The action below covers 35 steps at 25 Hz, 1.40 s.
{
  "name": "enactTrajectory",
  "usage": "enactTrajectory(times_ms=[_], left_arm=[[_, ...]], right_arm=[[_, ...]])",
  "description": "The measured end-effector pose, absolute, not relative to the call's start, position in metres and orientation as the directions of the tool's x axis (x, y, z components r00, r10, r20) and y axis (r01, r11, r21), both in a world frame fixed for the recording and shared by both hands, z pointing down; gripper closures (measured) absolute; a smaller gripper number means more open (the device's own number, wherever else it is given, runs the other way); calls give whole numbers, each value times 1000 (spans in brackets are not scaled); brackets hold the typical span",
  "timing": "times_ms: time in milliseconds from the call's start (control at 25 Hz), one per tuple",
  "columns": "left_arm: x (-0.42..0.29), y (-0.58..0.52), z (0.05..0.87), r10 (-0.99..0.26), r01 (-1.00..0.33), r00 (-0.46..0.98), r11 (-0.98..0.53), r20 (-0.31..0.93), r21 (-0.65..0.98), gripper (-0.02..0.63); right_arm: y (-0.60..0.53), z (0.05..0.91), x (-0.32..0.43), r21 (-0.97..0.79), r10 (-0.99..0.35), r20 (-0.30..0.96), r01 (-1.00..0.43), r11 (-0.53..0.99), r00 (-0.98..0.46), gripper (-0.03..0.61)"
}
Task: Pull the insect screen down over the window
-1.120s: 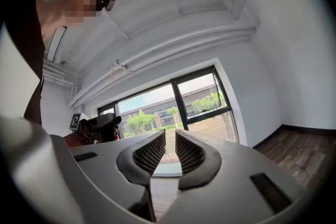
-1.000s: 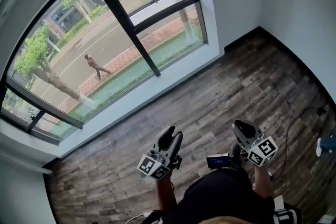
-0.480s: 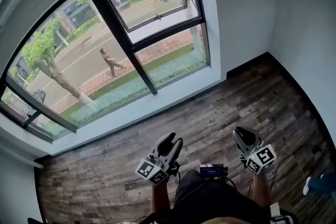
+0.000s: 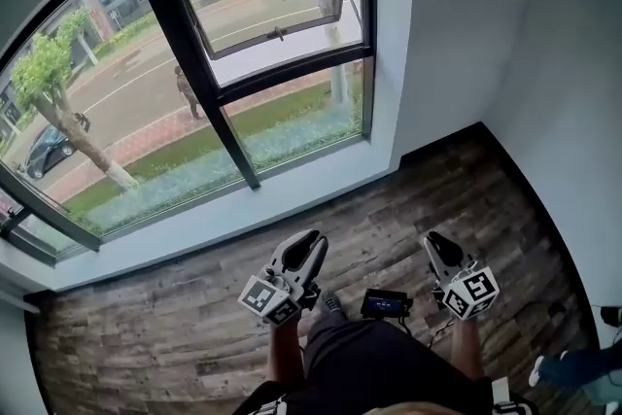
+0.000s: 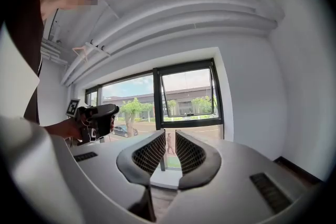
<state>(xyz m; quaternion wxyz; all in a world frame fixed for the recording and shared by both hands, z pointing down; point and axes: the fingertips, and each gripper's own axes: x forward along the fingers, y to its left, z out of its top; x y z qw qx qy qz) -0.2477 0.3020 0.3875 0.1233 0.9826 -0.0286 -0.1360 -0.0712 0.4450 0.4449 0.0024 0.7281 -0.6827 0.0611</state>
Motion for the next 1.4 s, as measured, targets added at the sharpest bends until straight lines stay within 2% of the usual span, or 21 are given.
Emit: enactTrajectory(times_ms=[280, 520, 600, 720, 880, 1000, 1160, 1320, 1400], left_arm=[[-230, 171, 361, -107, -33, 953, -967, -284, 253, 525], [-204, 100, 373, -137, -60, 957, -956, -255, 289, 569], [-195, 78, 381, -163, -86, 957, -950, -242, 302, 605], [-187, 46, 379, -218, -148, 950, -945, -224, 290, 606], [-162, -4, 357, -307, -258, 923, -941, -232, 219, 606], [-116, -39, 340, -370, -337, 894, -927, -251, 167, 606], [-38, -70, 311, -413, -422, 867, -906, -278, 32, 606], [-14, -112, 255, -437, -480, 847, -873, -302, -84, 604], [-9, -131, 231, -449, -509, 839, -848, -307, -150, 554]], right_arm=[[326, 422, -45, -60, -992, 95, -994, -90, 84, 518], [250, 447, -24, -77, -983, 175, -995, -64, 50, 518], [225, 459, -7, -98, -981, 189, -994, -52, 33, 518], [185, 464, 14, -108, -982, 187, -994, -11, -9, 518], [121, 461, 58, -106, -985, 148, -992, 70, -86, 518], [75, 461, 115, -90, -982, 128, -987, 129, -140, 518], [34, 445, 206, -4, -983, 83, -987, 163, -163, 518], [-23, 395, 242, 118, -978, 54, -972, 205, -200, 518], [-57, 369, 249, 181, -971, 27, -954, 240, -239, 518]])
